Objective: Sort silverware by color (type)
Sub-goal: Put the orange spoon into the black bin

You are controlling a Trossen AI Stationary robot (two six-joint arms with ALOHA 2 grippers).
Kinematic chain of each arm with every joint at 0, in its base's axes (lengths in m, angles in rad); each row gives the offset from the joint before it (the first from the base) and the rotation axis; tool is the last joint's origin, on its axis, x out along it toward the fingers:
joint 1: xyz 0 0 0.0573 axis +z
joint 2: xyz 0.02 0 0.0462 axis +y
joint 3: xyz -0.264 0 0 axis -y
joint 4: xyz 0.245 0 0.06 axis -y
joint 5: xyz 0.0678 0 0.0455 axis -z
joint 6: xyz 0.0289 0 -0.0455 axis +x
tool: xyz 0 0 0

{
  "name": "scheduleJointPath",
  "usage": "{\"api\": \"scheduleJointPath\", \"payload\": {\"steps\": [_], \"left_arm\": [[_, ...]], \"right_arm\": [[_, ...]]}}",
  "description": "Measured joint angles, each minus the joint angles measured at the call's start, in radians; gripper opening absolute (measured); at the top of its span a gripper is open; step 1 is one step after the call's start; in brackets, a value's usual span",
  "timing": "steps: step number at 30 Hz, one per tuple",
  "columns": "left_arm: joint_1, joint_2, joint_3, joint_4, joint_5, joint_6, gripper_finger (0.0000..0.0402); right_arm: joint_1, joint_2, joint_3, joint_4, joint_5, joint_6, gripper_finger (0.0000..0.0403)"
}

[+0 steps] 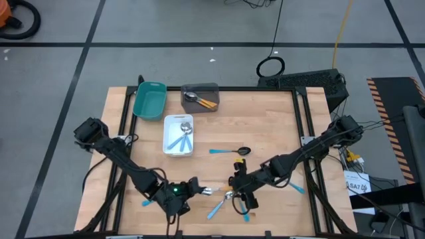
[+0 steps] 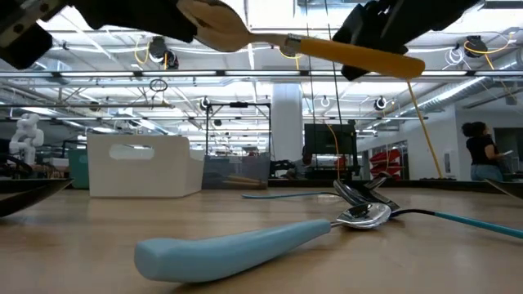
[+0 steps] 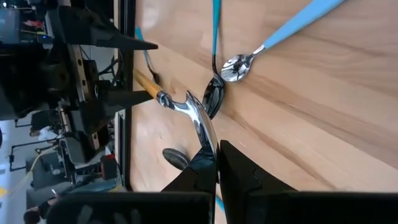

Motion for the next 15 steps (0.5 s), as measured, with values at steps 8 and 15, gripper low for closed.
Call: {"api": "scheduleJointPath", "payload": {"steps": [8, 15], "left_arm": [[-0.029, 0.000, 0.022, -0.012, -0.019, 0.014, 0.0007], [-0.028, 0.001, 0.022, -0.011, -0.020, 0.017, 0.0007]], "right_arm": [[-0.006, 0.000, 0.000, -0.009, -0.023, 0.007, 0.0196], [-0.009, 0.000, 0.000, -0.015, -0.059, 0.008, 0.0122]]}}
